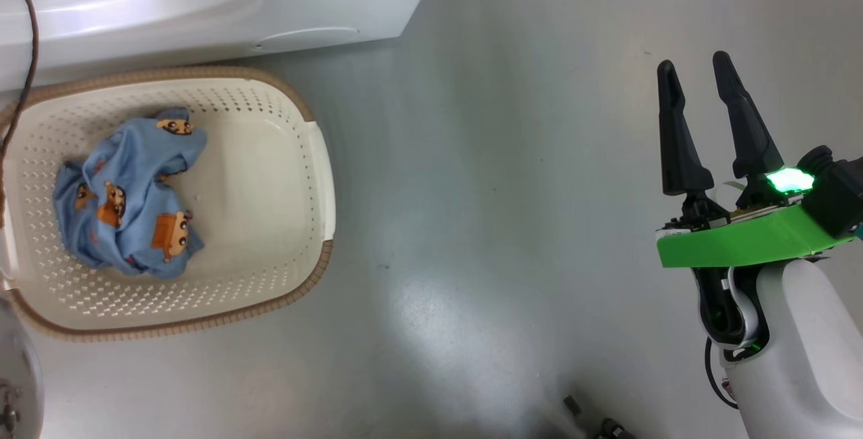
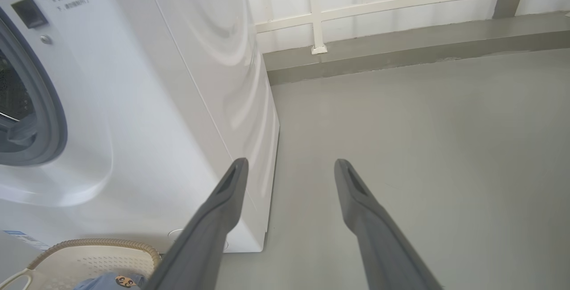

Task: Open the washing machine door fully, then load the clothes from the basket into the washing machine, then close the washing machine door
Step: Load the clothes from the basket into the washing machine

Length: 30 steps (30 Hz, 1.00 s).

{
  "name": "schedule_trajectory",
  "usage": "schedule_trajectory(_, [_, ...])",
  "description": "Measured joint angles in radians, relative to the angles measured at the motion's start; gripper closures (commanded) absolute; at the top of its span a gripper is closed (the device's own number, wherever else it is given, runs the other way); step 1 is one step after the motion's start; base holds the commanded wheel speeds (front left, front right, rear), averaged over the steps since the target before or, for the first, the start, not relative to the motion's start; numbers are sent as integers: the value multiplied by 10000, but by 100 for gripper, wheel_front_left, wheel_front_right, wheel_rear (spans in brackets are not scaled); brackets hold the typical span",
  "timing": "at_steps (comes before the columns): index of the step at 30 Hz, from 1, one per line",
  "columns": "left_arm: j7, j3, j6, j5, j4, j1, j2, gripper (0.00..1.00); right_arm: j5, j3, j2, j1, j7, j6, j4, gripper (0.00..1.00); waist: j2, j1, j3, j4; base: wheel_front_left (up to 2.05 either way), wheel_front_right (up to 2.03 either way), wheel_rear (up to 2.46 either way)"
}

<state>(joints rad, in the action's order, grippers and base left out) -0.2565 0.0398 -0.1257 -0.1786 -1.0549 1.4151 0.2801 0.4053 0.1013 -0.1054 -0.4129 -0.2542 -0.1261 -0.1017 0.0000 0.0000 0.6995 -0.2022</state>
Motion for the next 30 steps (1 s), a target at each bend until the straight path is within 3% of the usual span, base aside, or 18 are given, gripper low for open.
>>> schedule_trajectory(11, [0, 240, 0, -729, 748, -760, -184, 0, -2, -12, -153, 19, 0, -2, -17, 0, 0, 0, -328, 226, 0, 0, 0])
schedule_trajectory(30, [0, -577, -13, -926, 3787, -5450, -905, 0, -15, -121, -784, 569, 0, -2, -213, 0, 0, -1, -1832, 654, 0, 0, 0])
